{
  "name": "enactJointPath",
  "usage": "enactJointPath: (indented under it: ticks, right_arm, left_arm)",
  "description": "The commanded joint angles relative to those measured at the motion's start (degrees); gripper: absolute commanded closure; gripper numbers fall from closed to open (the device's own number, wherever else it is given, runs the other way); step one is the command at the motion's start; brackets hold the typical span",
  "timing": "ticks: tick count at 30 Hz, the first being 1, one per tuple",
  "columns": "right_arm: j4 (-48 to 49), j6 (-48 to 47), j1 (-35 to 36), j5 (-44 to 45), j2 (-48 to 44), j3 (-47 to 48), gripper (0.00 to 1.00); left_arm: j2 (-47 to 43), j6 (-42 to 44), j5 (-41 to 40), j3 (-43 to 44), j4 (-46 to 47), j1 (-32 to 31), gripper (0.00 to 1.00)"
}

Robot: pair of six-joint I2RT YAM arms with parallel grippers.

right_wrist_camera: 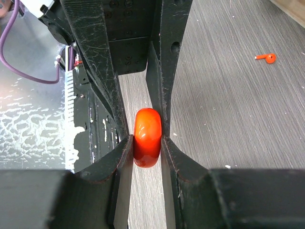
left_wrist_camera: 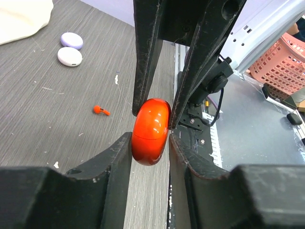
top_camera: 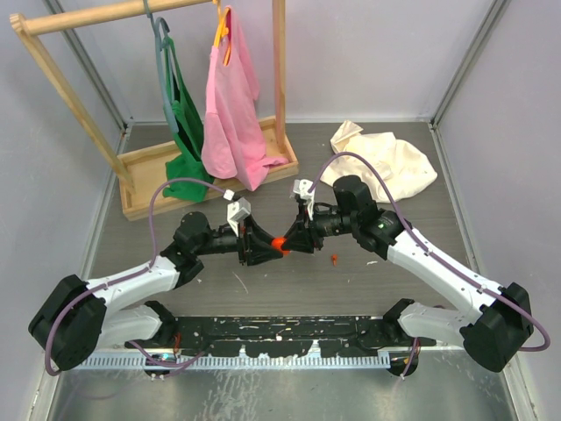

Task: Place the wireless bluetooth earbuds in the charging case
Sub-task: Pick up the charging case at the center of the board, then open the charging case.

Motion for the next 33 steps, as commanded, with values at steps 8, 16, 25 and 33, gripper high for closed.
enactJointPath:
  ticks: [8, 16, 25, 33]
  right_arm:
    - [1.73, -0.88, -0.21, -0.76, -1.87, 2.76, 0.88]
    - [2.6, -0.14, -0.16, -0.19, -1.51, 2.64, 0.66]
    - [2.57, -0.13, -0.18, 3.37, -1.12, 2.66, 0.57]
    - [3.02, 0.79, -0.17, 8.94, -1.55, 2.7, 0.56]
  left_arm:
    - [-0.43, 1.05, 1.08, 0.3, 3.75, 0.2, 0.85]
    - [-2.15, 4.53, 0.21, -0.99, 3.94, 0.14, 1.0]
    - [-4.17, 8.29, 1.25, -3.04, 6.49, -0.02, 1.0]
    - [-5.83, 11.14, 1.42, -4.2, 6.39, -0.62, 1.0]
